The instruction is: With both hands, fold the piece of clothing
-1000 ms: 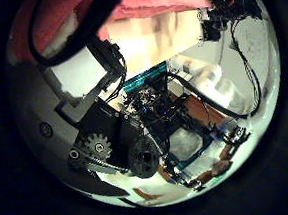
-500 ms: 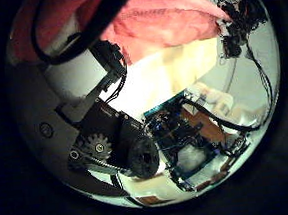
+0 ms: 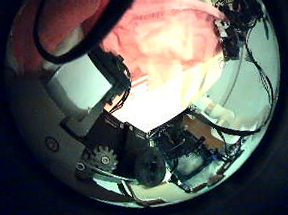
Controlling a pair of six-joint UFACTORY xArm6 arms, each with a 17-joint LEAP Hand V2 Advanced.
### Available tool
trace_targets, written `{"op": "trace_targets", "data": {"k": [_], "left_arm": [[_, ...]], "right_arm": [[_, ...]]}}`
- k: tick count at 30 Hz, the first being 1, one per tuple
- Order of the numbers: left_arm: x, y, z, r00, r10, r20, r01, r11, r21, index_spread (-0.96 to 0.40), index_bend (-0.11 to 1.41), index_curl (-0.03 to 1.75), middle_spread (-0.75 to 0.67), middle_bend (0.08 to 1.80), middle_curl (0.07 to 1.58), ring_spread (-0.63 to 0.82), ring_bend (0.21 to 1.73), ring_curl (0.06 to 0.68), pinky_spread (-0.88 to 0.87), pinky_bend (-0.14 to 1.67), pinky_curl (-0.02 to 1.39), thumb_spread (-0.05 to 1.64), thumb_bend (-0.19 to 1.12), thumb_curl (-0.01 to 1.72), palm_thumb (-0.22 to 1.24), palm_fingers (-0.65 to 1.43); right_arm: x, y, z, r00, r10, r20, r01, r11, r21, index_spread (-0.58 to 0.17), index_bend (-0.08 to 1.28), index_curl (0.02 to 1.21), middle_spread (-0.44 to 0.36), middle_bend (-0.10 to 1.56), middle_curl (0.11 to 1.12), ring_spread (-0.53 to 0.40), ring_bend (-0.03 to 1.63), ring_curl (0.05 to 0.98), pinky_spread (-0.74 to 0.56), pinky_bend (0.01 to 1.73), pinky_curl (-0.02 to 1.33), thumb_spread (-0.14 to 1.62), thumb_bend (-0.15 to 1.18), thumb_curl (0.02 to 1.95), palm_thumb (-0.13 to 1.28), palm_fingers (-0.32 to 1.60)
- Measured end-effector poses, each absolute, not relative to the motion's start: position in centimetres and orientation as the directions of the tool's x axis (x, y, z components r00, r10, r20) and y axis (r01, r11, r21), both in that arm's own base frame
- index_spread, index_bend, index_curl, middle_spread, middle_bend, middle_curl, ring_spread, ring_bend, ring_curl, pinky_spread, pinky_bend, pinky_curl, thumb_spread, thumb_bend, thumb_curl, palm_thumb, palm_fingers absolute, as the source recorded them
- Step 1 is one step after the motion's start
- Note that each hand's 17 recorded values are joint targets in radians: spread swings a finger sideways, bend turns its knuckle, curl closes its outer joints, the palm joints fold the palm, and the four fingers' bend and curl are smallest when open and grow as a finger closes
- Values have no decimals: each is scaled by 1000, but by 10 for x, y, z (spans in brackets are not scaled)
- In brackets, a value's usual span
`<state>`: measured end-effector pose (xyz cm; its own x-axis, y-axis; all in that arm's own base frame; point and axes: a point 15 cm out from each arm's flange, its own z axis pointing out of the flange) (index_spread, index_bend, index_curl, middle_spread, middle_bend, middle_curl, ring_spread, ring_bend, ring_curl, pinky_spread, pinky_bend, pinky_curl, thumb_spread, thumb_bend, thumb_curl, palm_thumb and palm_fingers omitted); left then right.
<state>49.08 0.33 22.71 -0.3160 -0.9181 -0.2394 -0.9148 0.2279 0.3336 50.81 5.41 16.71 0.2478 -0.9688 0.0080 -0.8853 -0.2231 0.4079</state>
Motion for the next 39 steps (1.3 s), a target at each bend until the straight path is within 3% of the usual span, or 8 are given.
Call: {"op": "trace_targets", "data": {"k": [4, 8, 9, 13, 18, 22, 30, 39], "left_arm": [[510, 8, 226, -289, -925, -245, -938, 223, 265, -401, 107, 1423, -534, 691, 1013, -388, 960, 474, -569, 597, 628, 1029, -27, 554, 686, 318], [518, 15, 226, -242, -941, -236, -957, 191, 219, -289, 53, 1188, -335, 414, 891, -218, 939, 458, -392, 668, 661, 1065, -23, 526, 666, 9], [518, 17, 226, -234, -944, -233, -959, 185, 213, -251, 60, 1131, -270, 353, 848, -164, 920, 445, -334, 664, 656, 1077, -21, 519, 664, -48], [514, 24, 230, -202, -955, -215, -967, 160, 196, -93, 54, 905, 3, 211, 707, 68, 817, 388, -59, 587, 610, 1105, -24, 496, 646, -168], [507, 26, 244, -190, -959, -211, -976, 162, 144, 24, 56, 666, 244, 160, 572, 296, 709, 331, 234, 537, 540, 1129, -33, 461, 586, -189], [495, 23, 261, -186, -961, -206, -981, 168, 101, 57, 79, 531, 334, 155, 493, 388, 664, 302, 368, 501, 487, 1135, -27, 436, 550, -160], [449, -7, 283, -219, -962, -164, -975, 210, 70, 69, 111, 365, 362, 170, 391, 451, 607, 269, 454, 454, 417, 1128, -26, 400, 504, -101], [400, -22, 272, -259, -956, -138, -960, 240, 140, 68, 127, 282, 350, 178, 337, 479, 570, 248, 461, 419, 371, 1122, -22, 379, 498, -66]], "right_arm": [[524, 51, 161, 224, -974, 8, -912, -207, 354, -319, 177, 688, -165, 1093, 785, -269, 1467, 749, -376, 1242, 1042, 1509, 5, 397, 919, 553], [547, 50, 166, 216, -976, 12, -943, -205, 264, -310, 231, 658, -160, 780, 688, -260, 1331, 702, -431, 1106, 961, 1534, -3, 368, 903, 176], [555, 50, 171, 213, -977, 15, -952, -204, 229, -319, 335, 670, -120, 725, 659, -206, 1166, 665, -341, 929, 939, 1530, -13, 359, 879, -66], [565, 42, 196, 202, -979, 15, -968, -197, 153, -347, 353, 580, -23, 535, 542, -17, 782, 492, -30, 680, 794, 1510, -25, 330, 797, -160], [548, 30, 215, 184, -983, 1, -974, -182, 135, -368, 280, 501, 48, 365, 448, 133, 526, 369, 251, 494, 640, 1469, -27, 303, 688, -111], [540, 28, 243, 196, -981, 2, -977, -195, 89, -374, 224, 454, 65, 293, 407, 184, 433, 324, 340, 387, 551, 1441, -15, 289, 649, -43], [500, 22, 283, 235, -972, 13, -971, -235, -35, -366, 198, 408, 58, 225, 367, 203, 348, 279, 372, 275, 443, 1406, -9, 281, 626, 93], [438, 17, 298, 262, -965, 18, -963, -263, -52, -350, 183, 382, 50, 185, 344, 197, 302, 263, 370, 226, 394, 1383, -8, 286, 655, 166]]}}
